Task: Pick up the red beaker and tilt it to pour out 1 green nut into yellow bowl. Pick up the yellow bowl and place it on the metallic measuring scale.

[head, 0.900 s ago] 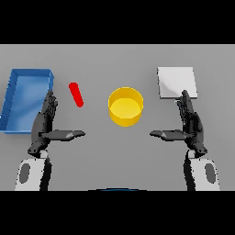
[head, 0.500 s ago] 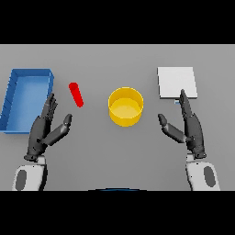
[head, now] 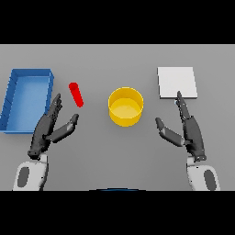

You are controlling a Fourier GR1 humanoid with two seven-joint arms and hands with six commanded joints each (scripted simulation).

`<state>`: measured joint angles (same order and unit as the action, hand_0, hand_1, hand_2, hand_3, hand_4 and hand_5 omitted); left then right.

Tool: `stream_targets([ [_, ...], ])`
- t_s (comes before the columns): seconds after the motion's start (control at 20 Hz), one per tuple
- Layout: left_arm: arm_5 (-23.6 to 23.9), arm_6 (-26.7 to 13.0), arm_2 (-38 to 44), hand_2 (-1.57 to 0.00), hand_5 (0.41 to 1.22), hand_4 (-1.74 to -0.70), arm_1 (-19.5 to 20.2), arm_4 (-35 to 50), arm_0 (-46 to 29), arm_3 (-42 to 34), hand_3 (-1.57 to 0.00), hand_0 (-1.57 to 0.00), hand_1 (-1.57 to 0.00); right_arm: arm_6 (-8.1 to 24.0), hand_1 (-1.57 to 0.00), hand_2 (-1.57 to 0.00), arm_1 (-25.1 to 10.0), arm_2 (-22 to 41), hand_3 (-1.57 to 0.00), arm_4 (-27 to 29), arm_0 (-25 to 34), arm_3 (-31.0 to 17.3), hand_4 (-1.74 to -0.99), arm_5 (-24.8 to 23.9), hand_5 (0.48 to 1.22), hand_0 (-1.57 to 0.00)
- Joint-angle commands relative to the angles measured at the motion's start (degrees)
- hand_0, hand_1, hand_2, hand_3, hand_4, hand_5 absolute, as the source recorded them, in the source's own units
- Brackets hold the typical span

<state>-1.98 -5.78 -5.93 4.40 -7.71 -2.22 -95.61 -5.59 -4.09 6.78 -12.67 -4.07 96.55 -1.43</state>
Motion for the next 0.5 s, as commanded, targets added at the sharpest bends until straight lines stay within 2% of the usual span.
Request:
stream_targets([
  [0.0, -0.2, 0.0, 0.3, 0.00, 0.643, -1.14, -0.3, 0.3, 1.2, 2.2, 0.00, 0.00, 0.00, 0.2, 0.00, 0.00, -0.2, -0.3, 0.00, 0.8, -0.2, 0.3, -1.189, 0.5, 0.626, 0.00],
  [0.05, 0.1, 0.4, 0.7, 0.00, 0.645, -1.16, -0.7, 0.2, 2.8, 4.0, 0.00, 0.00, 0.00, 1.0, 0.00, 0.00, -0.1, -0.4, 0.00, 1.3, 0.6, 0.2, -1.197, 0.8, 0.627, 0.00],
  [0.15, -0.4, 2.7, 2.6, 0.00, 0.650, -1.18, 0.2, 0.9, 6.3, 9.3, 0.00, 0.00, 0.00, 0.0, 0.00, 0.00, -0.1, -0.5, 0.00, 1.6, 0.1, 0.2, -1.215, 0.9, 0.628, 0.00],
  [0.25, 0.2, 2.7, 3.6, 0.00, 0.644, -1.18, 0.1, 0.3, 10.7, 14.8, 0.00, 0.00, 0.00, -0.5, 0.00, 0.00, 0.2, -0.5, 0.00, 1.8, -0.5, -0.2, -1.220, 1.1, 0.626, 0.00],
  [0.45, -0.5, 6.5, 4.9, 0.00, 0.637, -1.18, 0.6, 0.1, 16.5, 22.4, 0.00, 0.00, 0.00, -0.2, 0.00, 0.00, -0.3, -0.5, 0.00, 2.0, 0.0, 0.5, -1.227, 1.5, 0.625, 0.00],
])
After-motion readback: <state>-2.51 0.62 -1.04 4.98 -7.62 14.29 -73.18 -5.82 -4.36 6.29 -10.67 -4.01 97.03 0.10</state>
